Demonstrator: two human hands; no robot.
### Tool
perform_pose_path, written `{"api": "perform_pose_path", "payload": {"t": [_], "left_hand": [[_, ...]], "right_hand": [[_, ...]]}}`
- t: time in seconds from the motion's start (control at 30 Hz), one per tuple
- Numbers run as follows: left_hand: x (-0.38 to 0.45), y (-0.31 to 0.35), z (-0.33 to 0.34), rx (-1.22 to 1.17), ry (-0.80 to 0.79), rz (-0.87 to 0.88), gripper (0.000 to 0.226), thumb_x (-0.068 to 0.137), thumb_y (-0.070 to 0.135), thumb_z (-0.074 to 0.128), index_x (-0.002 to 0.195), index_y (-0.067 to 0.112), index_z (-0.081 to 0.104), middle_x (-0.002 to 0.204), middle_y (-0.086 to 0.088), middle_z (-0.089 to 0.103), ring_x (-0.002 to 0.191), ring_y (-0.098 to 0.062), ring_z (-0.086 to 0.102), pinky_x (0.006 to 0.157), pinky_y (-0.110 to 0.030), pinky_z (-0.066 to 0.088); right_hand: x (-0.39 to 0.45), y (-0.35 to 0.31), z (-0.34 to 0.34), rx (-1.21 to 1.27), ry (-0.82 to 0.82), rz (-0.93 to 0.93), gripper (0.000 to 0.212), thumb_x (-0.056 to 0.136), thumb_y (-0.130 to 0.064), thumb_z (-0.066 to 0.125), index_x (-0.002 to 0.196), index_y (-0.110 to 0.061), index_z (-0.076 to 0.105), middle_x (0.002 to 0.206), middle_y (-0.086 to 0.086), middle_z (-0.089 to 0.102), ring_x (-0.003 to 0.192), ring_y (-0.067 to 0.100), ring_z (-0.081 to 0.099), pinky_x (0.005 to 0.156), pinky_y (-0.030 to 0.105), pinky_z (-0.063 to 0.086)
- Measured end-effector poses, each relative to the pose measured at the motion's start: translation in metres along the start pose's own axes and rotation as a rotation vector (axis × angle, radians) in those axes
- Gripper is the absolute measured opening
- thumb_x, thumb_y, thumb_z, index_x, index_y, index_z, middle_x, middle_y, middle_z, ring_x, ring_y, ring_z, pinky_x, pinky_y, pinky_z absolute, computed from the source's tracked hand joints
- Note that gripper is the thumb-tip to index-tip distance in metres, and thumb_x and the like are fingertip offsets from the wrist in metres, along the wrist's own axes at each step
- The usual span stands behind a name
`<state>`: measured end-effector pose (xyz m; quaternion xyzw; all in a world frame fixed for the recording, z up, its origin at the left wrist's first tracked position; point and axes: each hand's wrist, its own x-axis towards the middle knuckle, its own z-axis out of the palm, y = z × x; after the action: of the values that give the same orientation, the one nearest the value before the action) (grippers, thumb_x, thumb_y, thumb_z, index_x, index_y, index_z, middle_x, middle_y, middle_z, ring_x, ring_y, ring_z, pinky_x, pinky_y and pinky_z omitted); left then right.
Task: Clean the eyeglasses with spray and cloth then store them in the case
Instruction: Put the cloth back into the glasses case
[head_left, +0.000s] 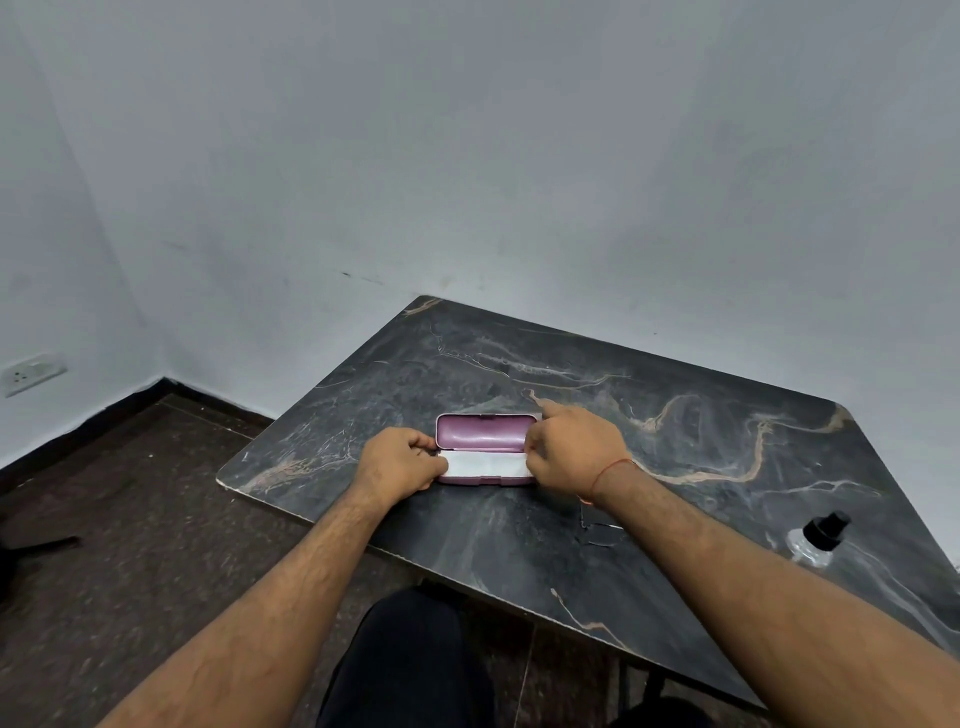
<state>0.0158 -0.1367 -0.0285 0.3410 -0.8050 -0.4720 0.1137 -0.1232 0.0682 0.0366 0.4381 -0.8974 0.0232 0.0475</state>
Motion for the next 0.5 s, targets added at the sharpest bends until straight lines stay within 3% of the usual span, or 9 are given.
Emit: {"api": "perform_pose_path", "payload": {"t": [0.13, 0.2, 0.33, 0.4, 0.5], "left_hand": [[0.001, -0.005, 0.001, -0.047, -0.007, 0.031, 0.005, 0.090, 0.026, 0.086, 0.089, 0.023, 0.082, 0.058, 0.007, 0.071, 0.062, -0.012, 0.072, 0.088, -0.036, 0.067], [-0.001, -0.007, 0.003, -0.061, 0.006, 0.049, 0.012, 0.096, 0.033, 0.081, 0.094, 0.021, 0.084, 0.062, 0.006, 0.074, 0.062, -0.011, 0.072, 0.084, -0.032, 0.065], [-0.010, -0.014, 0.007, -0.049, 0.130, 0.088, 0.020, 0.102, 0.042, 0.070, 0.096, 0.026, 0.082, 0.069, 0.005, 0.079, 0.070, -0.012, 0.077, 0.073, -0.026, 0.055], [-0.017, -0.018, 0.012, -0.090, 0.236, 0.135, 0.020, 0.102, 0.043, 0.068, 0.104, 0.027, 0.079, 0.082, 0.005, 0.079, 0.078, -0.012, 0.076, 0.075, -0.029, 0.058], [-0.039, -0.010, 0.025, -0.144, 0.391, 0.270, 0.012, 0.104, 0.033, 0.069, 0.113, 0.027, 0.072, 0.099, 0.007, 0.070, 0.080, -0.008, 0.068, 0.073, -0.020, 0.052]], "right_hand": [[-0.026, 0.015, -0.010, 0.121, 0.158, 0.060, 0.022, 0.093, -0.038, 0.058, 0.103, -0.038, 0.078, 0.101, -0.011, 0.066, 0.101, 0.021, 0.068, 0.073, 0.033, 0.055], [-0.047, 0.025, -0.012, 0.223, 0.289, 0.126, 0.019, 0.095, -0.037, 0.062, 0.106, -0.037, 0.078, 0.092, -0.013, 0.064, 0.092, 0.016, 0.067, 0.073, 0.035, 0.055], [-0.104, 0.040, -0.011, 0.405, 0.529, 0.210, 0.015, 0.098, -0.028, 0.071, 0.108, -0.033, 0.079, 0.087, -0.016, 0.064, 0.077, 0.005, 0.062, 0.069, 0.029, 0.051], [-0.133, 0.044, -0.006, 0.481, 0.587, 0.270, 0.017, 0.097, -0.025, 0.072, 0.111, -0.033, 0.078, 0.086, -0.015, 0.063, 0.072, 0.008, 0.061, 0.066, 0.025, 0.048], [-0.166, 0.056, 0.011, 0.586, 0.635, 0.353, 0.022, 0.095, -0.019, 0.075, 0.115, -0.029, 0.076, 0.090, -0.013, 0.064, 0.073, 0.015, 0.061, 0.070, 0.017, 0.047]]}}
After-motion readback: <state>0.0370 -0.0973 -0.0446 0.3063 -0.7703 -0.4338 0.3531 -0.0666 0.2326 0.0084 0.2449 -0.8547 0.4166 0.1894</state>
